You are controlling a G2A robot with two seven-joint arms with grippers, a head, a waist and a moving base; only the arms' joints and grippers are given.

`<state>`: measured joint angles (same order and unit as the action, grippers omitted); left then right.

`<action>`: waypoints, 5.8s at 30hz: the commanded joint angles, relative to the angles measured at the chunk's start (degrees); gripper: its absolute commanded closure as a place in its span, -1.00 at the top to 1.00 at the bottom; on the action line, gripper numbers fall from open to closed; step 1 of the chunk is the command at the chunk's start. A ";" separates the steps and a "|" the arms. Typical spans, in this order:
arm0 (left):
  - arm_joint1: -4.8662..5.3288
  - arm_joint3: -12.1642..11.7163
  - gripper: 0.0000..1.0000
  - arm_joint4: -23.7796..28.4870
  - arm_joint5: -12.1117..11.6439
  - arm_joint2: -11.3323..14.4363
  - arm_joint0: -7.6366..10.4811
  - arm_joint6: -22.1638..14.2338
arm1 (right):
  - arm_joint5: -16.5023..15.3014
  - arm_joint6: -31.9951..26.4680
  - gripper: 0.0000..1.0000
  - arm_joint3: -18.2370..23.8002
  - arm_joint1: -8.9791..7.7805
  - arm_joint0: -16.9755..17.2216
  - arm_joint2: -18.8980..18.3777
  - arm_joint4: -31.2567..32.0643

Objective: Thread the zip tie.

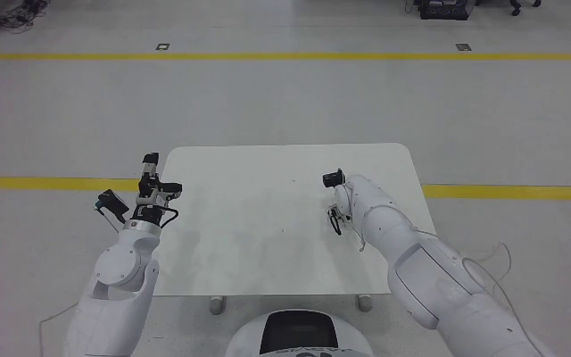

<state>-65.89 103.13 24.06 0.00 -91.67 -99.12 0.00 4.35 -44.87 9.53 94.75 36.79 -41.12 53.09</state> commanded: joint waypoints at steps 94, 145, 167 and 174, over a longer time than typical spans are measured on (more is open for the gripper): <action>0.00 0.00 1.00 0.00 0.00 0.00 0.00 0.00 | 6.38 -6.24 -1.00 24.63 -7.25 8.34 -5.12 9.44; 0.00 0.00 1.00 0.00 0.00 0.00 0.00 0.00 | 3.54 -6.26 -0.64 24.23 -7.28 9.34 -7.61 12.86; 0.00 0.00 1.00 0.00 0.00 0.00 0.00 0.00 | 2.02 -2.81 -0.64 13.97 -3.78 5.74 -5.61 10.71; 0.00 0.00 1.00 0.00 0.00 0.00 0.00 0.00 | 2.03 -0.98 -0.64 11.19 -2.79 4.97 -4.97 10.89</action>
<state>-65.89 103.13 24.06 0.00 -91.67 -99.12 0.00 6.34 -45.98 20.99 91.87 41.84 -46.16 63.90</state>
